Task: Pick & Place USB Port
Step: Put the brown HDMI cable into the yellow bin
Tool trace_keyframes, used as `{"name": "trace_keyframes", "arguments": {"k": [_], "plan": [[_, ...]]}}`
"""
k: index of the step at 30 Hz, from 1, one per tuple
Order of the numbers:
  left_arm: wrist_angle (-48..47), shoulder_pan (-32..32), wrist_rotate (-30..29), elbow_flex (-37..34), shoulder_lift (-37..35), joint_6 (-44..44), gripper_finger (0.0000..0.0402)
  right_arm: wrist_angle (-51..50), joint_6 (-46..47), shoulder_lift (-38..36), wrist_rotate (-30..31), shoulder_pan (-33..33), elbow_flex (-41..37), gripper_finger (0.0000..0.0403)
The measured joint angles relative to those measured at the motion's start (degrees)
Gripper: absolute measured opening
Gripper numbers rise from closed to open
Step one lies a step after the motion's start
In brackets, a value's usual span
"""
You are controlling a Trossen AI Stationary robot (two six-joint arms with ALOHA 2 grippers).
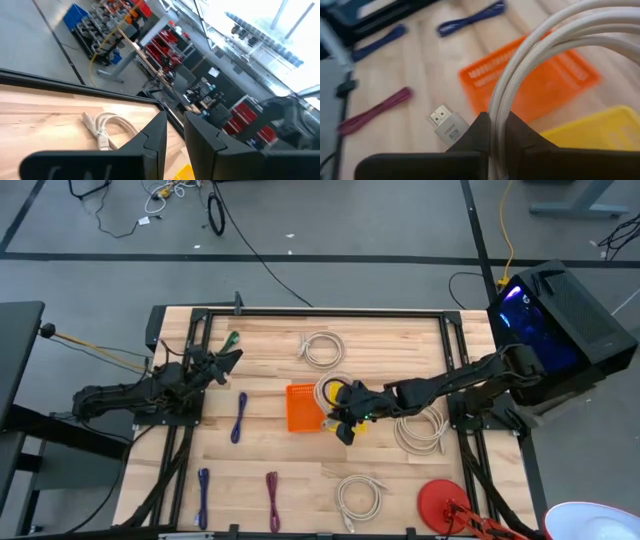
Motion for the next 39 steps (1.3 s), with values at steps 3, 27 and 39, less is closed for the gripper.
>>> {"name": "trace_keyframes", "arguments": {"k": [3,27,39], "plan": [[0.0,0.0,3.43,0.0,0.0,-0.01,0.0069,-0.52,2.82,0.01,2.27,-0.77,-0.65,0.0022],[0.89,-0.02,10.31,-0.02,0.39,0.01,0.0069,5.78,6.98,5.25,0.35,-0.66,-1.81,0.0022],[0.75,-0.02,10.31,-0.02,0.35,-0.18,0.0069,4.88,7.11,6.19,-0.43,-0.69,-1.84,0.0067]]}}
